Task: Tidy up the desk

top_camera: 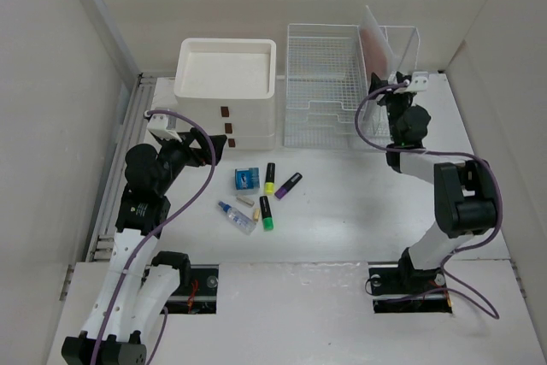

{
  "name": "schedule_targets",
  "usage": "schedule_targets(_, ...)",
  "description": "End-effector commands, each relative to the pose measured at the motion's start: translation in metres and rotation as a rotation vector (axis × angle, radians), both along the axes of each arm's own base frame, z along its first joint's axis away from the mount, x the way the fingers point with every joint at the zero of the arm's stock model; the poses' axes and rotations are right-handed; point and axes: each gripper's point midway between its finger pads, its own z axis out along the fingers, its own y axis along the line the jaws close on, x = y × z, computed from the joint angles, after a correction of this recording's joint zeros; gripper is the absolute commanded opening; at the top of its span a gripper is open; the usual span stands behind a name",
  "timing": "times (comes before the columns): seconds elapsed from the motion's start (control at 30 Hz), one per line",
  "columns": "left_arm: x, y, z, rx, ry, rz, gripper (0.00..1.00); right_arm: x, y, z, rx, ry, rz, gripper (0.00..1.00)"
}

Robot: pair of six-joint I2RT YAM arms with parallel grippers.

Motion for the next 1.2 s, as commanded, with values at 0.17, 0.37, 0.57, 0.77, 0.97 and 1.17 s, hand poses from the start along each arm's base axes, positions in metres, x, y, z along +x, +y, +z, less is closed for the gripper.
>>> schedule_targets(0.17,-0.001,0.002,0.016,0.003,-0.072,0.008,1.00,-0.046,-0.002,0.072,-0.035,-0.064,-0.002,0.79)
schedule_targets(0.37,0.000,0.005,0.016,-0.005,-0.068,0.028,1.00,-0.081,-0.001,0.104,-0.097,0.033,0.021,0.85)
schedule_targets(0.57,0.007,0.017,0.015,-0.043,-0.078,0.117,1.00,-0.135,0.055,0.109,-0.277,0.197,0.383,1.00)
schedule_targets(0.77,0.021,0.026,0.005,0.023,-0.025,0.168,1.00,-0.191,0.122,0.086,-0.306,0.341,0.770,0.96)
schedule_targets(0.97,0.043,0.022,-0.018,0.059,0.064,0.140,0.80,-0.213,0.147,0.072,-0.252,0.370,0.967,0.21)
schedule_targets(1.17,0.059,0.001,-0.020,0.033,0.099,0.051,0.59,-0.227,0.157,0.041,-0.245,0.405,1.081,0.23)
